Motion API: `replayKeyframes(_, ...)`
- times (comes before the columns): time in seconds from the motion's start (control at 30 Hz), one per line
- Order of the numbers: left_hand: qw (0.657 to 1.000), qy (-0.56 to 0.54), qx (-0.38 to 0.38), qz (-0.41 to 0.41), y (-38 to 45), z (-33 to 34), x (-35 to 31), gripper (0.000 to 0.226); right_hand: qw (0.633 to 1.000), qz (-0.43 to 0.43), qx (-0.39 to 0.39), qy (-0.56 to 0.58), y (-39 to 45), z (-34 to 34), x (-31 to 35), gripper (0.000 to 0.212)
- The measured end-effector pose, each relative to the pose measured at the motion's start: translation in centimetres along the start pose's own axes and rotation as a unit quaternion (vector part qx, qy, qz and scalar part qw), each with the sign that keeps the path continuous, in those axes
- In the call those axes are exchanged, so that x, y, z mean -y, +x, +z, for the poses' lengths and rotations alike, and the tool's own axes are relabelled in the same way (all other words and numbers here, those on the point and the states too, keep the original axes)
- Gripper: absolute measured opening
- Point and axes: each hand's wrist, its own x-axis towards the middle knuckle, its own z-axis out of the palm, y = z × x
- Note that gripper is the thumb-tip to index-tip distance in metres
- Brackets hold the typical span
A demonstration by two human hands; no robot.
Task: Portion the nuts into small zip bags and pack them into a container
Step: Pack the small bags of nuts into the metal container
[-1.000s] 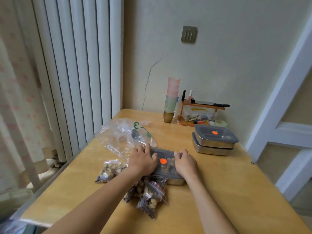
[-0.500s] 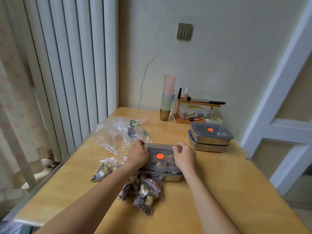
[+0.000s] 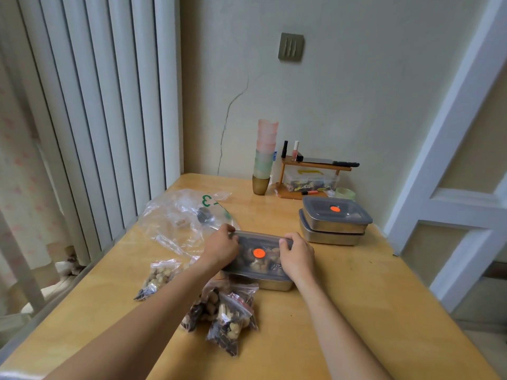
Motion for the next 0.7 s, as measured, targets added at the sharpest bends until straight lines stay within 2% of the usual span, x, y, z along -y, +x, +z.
replayKeyframes(0.17, 0.999, -0.031, 0.014, 0.011, 0.6, 1.0, 0.6, 0.028, 0.998, -0.018, 0.032, -0.058, 0.4, 0.0, -0.2, 0.026)
replayKeyframes(0.37, 0.987, 0.136, 0.067, 0.060, 0.9, 1.0, 0.8, 0.047, 0.973, -0.026, 0.056, -0.223, 0.1, -0.2, 1.1, 0.029)
replayKeyframes(0.43, 0.966, 0.244, 0.068, 0.056, 0.4, 0.9, 0.4, 0.053, 0.964, -0.020, 0.088, -0.252, 0.1, 0.2, 1.5, 0.029)
replayKeyframes(0.5, 0.937, 0.336, 0.056, 0.073, 0.1, 0.9, 0.1, 0.059, 0.956, -0.043, 0.111, -0.269, 0.4, 0.6, 1.3, 0.043)
replayKeyframes(0.57, 0.922, 0.364, 0.064, 0.112, 0.3, 1.1, -0.1, 0.060, 0.952, -0.086, 0.134, -0.262, 0.4, 0.3, 1.3, 0.057)
replayKeyframes(0.63, 0.907, 0.378, 0.092, 0.163, 0.7, 1.1, 0.0, 0.057, 0.946, -0.133, 0.164, -0.245, 0.5, -0.1, 1.2, 0.053)
replayKeyframes(0.7, 0.896, 0.382, 0.130, 0.183, 1.2, 1.0, 0.0, 0.056, 0.941, -0.135, 0.200, -0.238, 0.7, -0.2, 1.1, 0.055)
